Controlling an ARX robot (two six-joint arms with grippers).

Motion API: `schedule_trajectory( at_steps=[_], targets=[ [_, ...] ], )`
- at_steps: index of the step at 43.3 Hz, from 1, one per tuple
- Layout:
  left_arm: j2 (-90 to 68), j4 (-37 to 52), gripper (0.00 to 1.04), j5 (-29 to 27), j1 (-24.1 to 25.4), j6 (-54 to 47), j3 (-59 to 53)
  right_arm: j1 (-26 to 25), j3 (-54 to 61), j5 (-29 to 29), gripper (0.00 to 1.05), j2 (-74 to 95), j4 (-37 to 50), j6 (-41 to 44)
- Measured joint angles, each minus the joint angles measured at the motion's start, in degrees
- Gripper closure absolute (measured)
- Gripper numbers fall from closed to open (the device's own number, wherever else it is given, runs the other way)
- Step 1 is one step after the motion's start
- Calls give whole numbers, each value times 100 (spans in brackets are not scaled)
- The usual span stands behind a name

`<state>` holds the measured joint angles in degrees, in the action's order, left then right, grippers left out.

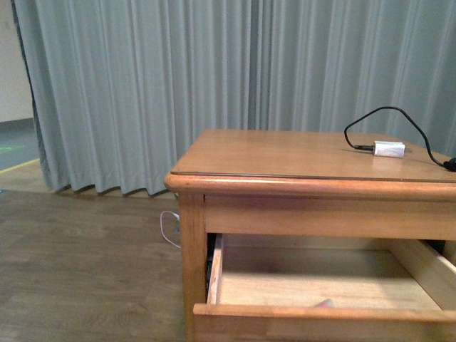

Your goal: Place pink marker in drawer with both arms

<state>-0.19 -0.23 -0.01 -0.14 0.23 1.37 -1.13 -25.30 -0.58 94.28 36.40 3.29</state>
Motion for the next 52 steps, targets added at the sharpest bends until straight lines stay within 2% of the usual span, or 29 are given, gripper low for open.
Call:
schedule_trajectory(
  at_steps=[18, 36, 47, 52],
  targets=[
    [0, 0, 6, 2, 0, 0, 0, 387, -1467, 321, 8, 1681, 1071, -122],
    [0, 0, 6, 2, 0, 0, 0, 496, -2603, 415, 8, 2712, 1482, -319],
    [0, 0, 6, 0, 0, 0, 0, 476, -2667, 396, 8, 2837, 1576, -417],
    [0, 0, 6, 0, 0, 0, 0, 415, -2358, 302, 8, 2549, 1596, -197]
  ],
)
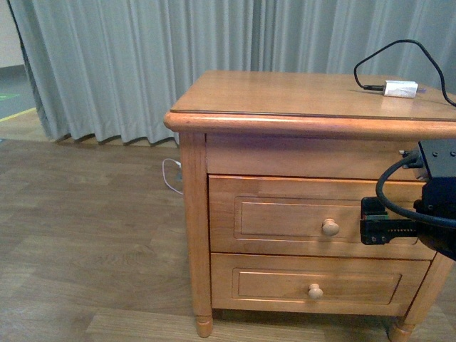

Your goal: Place pink marker in drawer with both arms

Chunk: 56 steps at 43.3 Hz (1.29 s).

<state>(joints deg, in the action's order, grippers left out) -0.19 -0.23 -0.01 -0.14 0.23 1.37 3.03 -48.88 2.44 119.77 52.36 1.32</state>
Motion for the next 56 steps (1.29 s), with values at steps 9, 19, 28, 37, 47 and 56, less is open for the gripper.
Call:
schedule_trajectory(
  at_steps=[9, 19, 28, 37, 47, 56],
  targets=[
    [0, 0, 6, 2, 0, 0, 0, -313, 1224, -356, 8, -1886, -737, 337],
    [0, 0, 6, 0, 0, 0, 0, -745, 1818, -953, 8, -5082, -3178, 77],
    [0, 0, 6, 2, 0, 0, 0, -809, 1788, -1255, 8, -7545, -5313, 195],
    [0, 0, 6, 2, 0, 0, 0, -763, 1843, -1088, 10, -7689, -5195, 219],
    [0, 0, 6, 0, 0, 0, 0, -326, 3150, -247, 56, -8365, -3342, -55],
    [0, 0, 6, 0, 0, 0, 0, -326, 3716, -247, 90, -8778, -3265, -72]
  ],
)
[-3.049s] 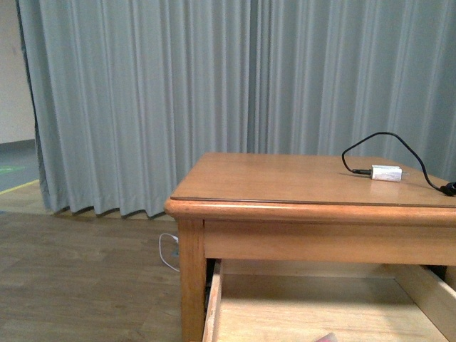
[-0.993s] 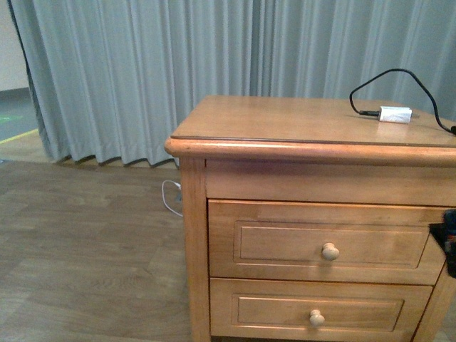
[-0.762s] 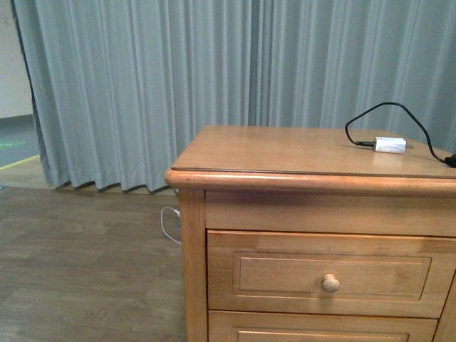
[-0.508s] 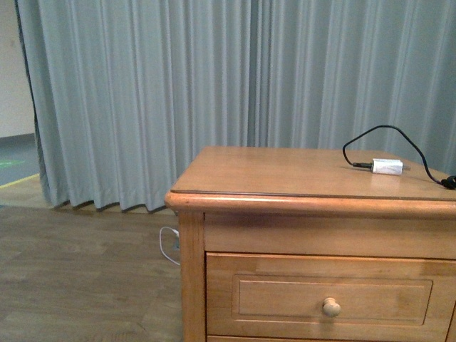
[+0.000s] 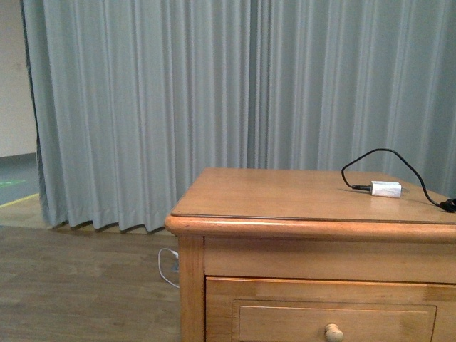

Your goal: Place pink marker in drawer with both arms

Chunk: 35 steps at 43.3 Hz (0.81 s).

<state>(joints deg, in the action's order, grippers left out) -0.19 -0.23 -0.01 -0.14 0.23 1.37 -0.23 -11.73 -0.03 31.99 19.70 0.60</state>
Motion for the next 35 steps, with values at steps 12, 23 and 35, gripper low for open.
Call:
schedule_trajectory(
  at_steps=[12, 23, 35],
  targets=[
    [0, 0, 6, 2, 0, 0, 0, 2, 483, 0, 103, -573, -48, -4],
    [0, 0, 6, 0, 0, 0, 0, 2, 793, 0, 103, -1176, -337, -4],
    [0, 0, 6, 0, 0, 0, 0, 2, 962, 0, 103, -1670, -664, -4]
  ],
)
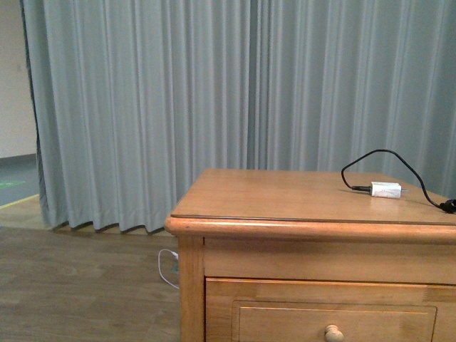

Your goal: Place pink marker in drawer with both arms

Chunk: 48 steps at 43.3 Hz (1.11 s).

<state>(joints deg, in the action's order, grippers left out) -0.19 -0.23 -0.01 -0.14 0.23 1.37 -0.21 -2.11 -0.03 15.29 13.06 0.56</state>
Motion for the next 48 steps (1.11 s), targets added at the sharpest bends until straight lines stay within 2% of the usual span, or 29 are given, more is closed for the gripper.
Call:
schedule_trajectory(
  at_steps=[12, 16, 26, 29, 30, 32, 36, 48],
  targets=[
    [0, 0, 6, 0, 0, 0, 0, 0, 184, 0, 103, -535, -291, 0],
    [0, 0, 6, -7, 0, 0, 0, 4, 179, -2, 103, -1325, -1250, 0],
    [0, 0, 6, 0, 0, 0, 0, 4, 179, -2, 103, -1504, -1298, 0],
    [0, 0, 6, 0, 0, 0, 0, 4, 179, -2, 93, -1504, -1298, 2],
    [0, 0, 6, -2, 0, 0, 0, 4, 179, -2, 86, -1504, -1298, 2],
    [0, 0, 6, 0, 0, 0, 0, 4, 179, -2, 79, -1504, -1298, 2],
    [0, 0, 6, 0, 0, 0, 0, 4, 179, -2, 57, -1504, -1298, 2],
    [0, 0, 6, 0, 0, 0, 0, 4, 179, -2, 15, -1504, -1303, 2]
  ],
)
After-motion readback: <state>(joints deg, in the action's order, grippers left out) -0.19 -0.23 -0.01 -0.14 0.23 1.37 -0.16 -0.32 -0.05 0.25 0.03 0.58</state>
